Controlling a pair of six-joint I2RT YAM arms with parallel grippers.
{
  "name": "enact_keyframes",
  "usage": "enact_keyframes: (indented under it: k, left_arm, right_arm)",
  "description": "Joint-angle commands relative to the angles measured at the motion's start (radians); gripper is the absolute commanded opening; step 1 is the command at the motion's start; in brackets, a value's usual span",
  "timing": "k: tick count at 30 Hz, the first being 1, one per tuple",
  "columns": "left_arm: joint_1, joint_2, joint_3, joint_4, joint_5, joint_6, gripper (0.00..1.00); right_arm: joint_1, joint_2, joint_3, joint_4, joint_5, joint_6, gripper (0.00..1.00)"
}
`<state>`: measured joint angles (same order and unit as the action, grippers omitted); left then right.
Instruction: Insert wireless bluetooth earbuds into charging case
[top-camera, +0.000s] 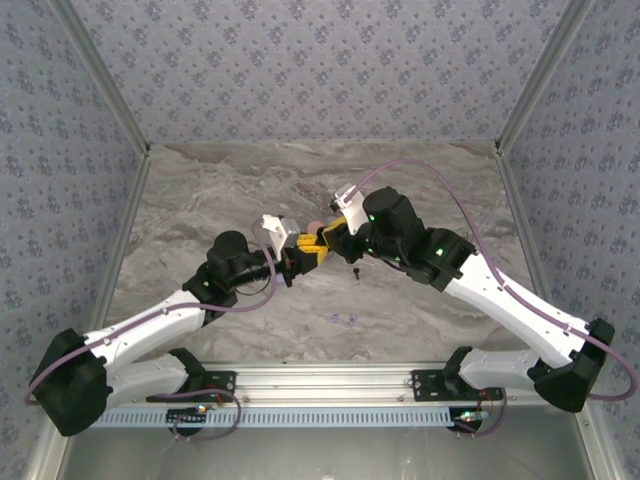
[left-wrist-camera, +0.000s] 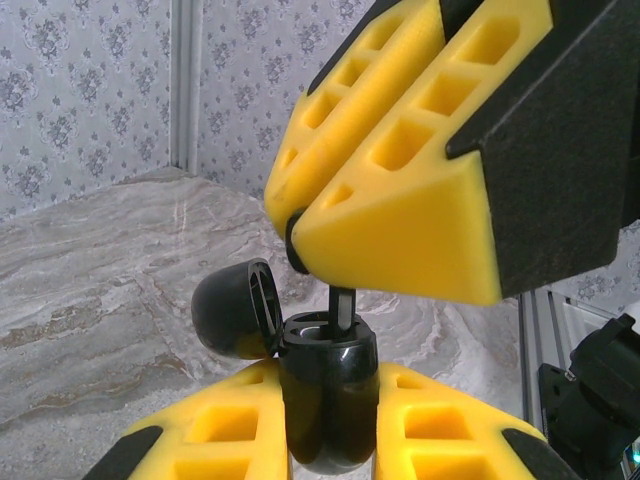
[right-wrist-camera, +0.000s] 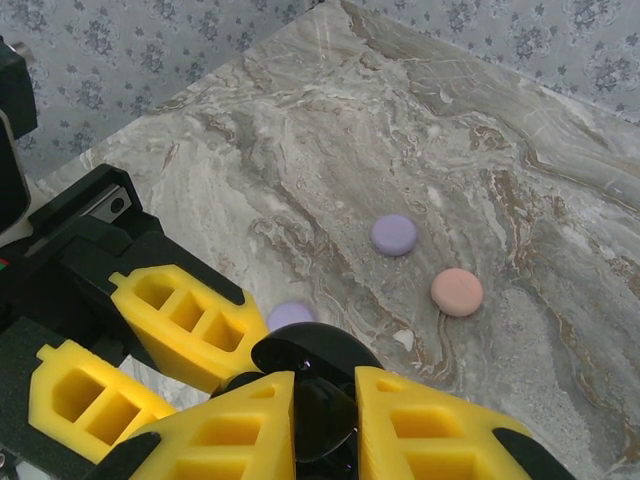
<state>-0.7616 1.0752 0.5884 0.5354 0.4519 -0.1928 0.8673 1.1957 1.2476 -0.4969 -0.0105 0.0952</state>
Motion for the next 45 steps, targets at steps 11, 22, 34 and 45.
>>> enact_keyframes:
  k: [11, 22, 34, 45]
  left_arm:
    - [-0.008, -0.012, 0.032, 0.044, 0.001, -0.007, 0.00]
    - [-0.010, -0.014, 0.031, 0.085, 0.003, -0.017, 0.00]
    - [-0.010, -0.046, 0.005, 0.089, -0.023, -0.004, 0.00]
    - [-0.010, -0.127, -0.006, 0.192, -0.072, 0.095, 0.00]
  right_arm:
    - [0.021, 0.017, 0.000, -0.026, -0.031, -0.018, 0.23]
    - [-0.029, 0.018, 0.091, -0.041, -0.148, 0.058, 0.40]
    - [-0.209, -0.074, 0.022, -0.053, -0.145, 0.212, 0.50]
    - [-0.290, -0.083, -0.047, -0.049, -0.105, 0.276, 0.50]
